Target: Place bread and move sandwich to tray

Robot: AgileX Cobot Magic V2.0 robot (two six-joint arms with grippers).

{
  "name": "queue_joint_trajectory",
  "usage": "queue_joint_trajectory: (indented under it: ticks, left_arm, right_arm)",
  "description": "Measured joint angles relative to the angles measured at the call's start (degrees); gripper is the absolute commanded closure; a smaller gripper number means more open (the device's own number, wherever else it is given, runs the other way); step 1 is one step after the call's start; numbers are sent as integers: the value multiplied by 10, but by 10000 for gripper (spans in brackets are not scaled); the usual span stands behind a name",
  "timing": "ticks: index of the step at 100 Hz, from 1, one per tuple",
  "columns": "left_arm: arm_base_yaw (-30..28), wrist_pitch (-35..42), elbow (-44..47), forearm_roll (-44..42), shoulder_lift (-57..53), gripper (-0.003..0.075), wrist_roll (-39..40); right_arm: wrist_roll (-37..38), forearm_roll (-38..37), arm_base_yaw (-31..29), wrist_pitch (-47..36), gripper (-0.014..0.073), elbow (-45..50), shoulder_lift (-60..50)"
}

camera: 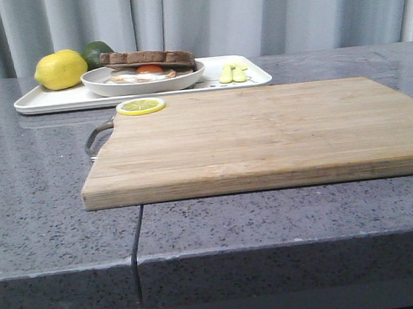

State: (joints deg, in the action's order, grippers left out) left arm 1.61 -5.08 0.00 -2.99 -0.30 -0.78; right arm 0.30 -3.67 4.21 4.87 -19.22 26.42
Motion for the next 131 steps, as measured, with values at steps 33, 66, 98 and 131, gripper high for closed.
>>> queue_joint_trajectory:
  ticks: [33,66,98,131]
  left_arm:
    - [0,0,0,0,0,740,0]
    - [0,-1,0,0,0,740,0]
    - [0,-1,0,0,0,740,0]
    - [0,-1,0,0,0,740,0]
  right_arm:
    - [0,0,2,-10,663,159,-216]
    - [0,8,4,-11,663,207,-269]
    - [0,14,4,-9,663,207,-270]
    - [0,14,4,-9,663,207,-270]
